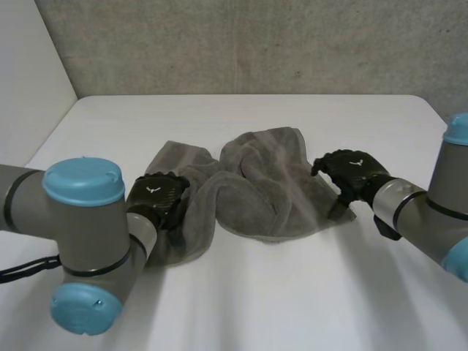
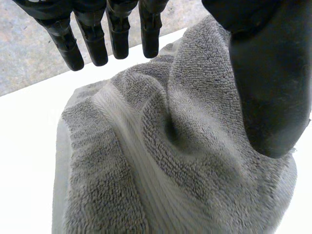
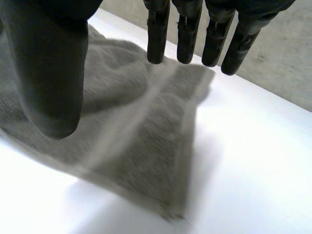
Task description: Fold the towel.
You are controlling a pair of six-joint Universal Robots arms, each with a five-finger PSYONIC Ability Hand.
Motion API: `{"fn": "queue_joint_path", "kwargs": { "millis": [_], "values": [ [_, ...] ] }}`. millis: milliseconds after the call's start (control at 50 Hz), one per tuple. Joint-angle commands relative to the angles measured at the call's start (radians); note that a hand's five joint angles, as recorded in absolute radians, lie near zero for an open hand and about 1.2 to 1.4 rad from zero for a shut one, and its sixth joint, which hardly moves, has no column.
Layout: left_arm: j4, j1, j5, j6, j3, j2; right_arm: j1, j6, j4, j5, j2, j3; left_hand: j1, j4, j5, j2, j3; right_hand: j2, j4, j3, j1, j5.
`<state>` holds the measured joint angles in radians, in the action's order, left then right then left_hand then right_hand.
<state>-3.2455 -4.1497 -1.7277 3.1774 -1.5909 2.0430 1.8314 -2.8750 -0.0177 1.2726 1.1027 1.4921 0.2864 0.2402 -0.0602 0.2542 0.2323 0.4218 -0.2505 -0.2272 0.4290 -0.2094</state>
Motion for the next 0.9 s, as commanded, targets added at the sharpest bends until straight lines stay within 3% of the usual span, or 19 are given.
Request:
{"fn": "queue_joint_path", "kwargs": {
  "millis": [20, 460, 900],
  "values": [
    [-0.004, -0.010, 0.005, -0.001, -0.070, -0.036, -0.055, 0.128, -0.013, 0.002, -0.023, 0.014, -0.070, -0.066, 0.018, -0.038, -0.058, -0.029, 0.076, 0.053, -0.036, -0.009],
    [-0.005, -0.029, 0.005, -0.001, -0.086, -0.037, -0.081, 0.224, 0.012, -0.065, -0.176, -0.032, -0.079, -0.066, 0.027, -0.047, -0.058, 0.177, 0.076, 0.053, 0.170, -0.215],
    [-0.007, -0.029, 0.007, -0.001, -0.087, -0.038, -0.081, 0.220, 0.062, -0.064, -0.202, -0.064, -0.082, -0.066, 0.030, -0.050, -0.058, 0.315, 0.076, 0.053, 0.308, -0.353]
  ]
}}
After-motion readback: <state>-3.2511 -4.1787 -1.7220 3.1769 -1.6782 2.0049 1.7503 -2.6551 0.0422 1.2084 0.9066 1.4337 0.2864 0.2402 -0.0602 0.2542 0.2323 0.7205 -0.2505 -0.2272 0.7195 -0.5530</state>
